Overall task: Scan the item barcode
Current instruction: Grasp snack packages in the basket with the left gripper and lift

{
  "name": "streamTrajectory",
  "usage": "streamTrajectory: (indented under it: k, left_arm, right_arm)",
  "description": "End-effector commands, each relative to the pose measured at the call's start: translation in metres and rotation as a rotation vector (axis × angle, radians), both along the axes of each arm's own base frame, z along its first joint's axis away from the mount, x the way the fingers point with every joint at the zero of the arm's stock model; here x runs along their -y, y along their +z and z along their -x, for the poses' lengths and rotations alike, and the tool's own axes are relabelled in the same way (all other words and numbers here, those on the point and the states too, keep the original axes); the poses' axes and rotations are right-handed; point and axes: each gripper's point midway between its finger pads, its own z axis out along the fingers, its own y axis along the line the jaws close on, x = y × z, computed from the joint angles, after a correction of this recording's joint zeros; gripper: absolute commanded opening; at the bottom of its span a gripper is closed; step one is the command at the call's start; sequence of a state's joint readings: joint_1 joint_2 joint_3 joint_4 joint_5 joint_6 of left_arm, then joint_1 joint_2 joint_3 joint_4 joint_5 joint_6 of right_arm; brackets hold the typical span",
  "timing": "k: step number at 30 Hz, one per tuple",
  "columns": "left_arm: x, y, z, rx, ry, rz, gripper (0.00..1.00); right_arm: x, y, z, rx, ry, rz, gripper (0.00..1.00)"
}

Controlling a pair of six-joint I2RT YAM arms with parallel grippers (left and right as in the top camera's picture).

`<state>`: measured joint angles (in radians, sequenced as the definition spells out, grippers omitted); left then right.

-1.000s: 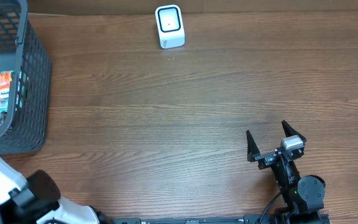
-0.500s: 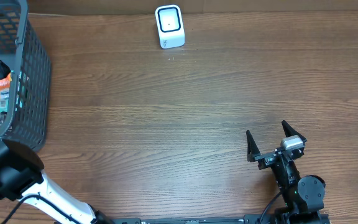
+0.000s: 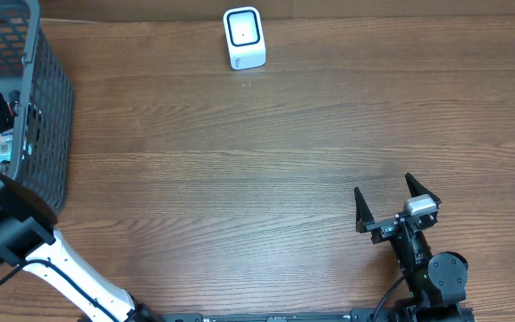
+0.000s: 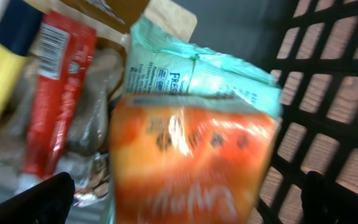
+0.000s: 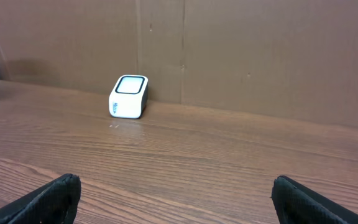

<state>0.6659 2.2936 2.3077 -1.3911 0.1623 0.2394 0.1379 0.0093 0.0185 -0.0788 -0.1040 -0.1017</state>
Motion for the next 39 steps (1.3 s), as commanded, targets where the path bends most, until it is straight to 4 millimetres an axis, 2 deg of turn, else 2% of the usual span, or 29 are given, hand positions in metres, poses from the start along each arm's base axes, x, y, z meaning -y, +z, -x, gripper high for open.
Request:
streamTrajectory:
  k: [1,7,12,20,22,25,28,30,34,37,39]
  left_arm:
    - [0.002,-0.03,-0.003,-0.036,-0.01,0.055,1.0]
    - [0.005,-0.056,-0.005,-0.075,-0.016,0.085,1.0]
    - [0.005,-0.063,-0.004,-0.086,-0.011,0.095,0.98]
    - [0.008,-0.073,-0.001,-0.106,0.01,0.115,0.7]
    - [0.009,-0.074,0.0,-0.111,0.022,0.119,0.56]
    - [0.009,-0.074,0.001,-0.115,0.056,0.128,0.47]
    - [0.009,-0.073,0.002,-0.119,0.065,0.132,0.42]
    - [0.008,-0.069,0.002,-0.115,0.081,0.131,0.41]
    - [0.006,-0.047,-0.001,-0.079,0.091,0.108,0.4]
    - [0.003,-0.016,-0.004,-0.015,0.097,0.06,0.4]
    - [-0.002,0.014,-0.002,0.032,0.12,-0.003,0.41]
  right_arm:
    - [0.0,-0.003,0.0,0.001,-0.002,0.001,1.0]
    - [0.0,-0.003,0.0,0.001,-0.002,0.001,1.0]
    - [0.0,-0.003,0.0,0.001,-0.002,0.001,1.0]
    - [0.0,-0.003,0.0,0.001,-0.002,0.001,1.0]
    - [0.0,-0.003,0.0,0.001,-0.002,0.001,1.0]
    - [0.0,-0.003,0.0,0.001,-0.002,0.001,1.0]
    - [0.0,-0.003,0.0,0.001,-0.002,0.001,1.0]
    - [0.0,-0.003,0.0,0.001,-0.002,0.001,1.0]
    - [0.0,-0.003,0.0,0.001,-0.002,0.001,1.0]
    - [0.0,-0.003,0.0,0.001,-0.002,0.001,1.0]
    - [0.0,-0.003,0.0,0.001,-0.002,0.001,1.0]
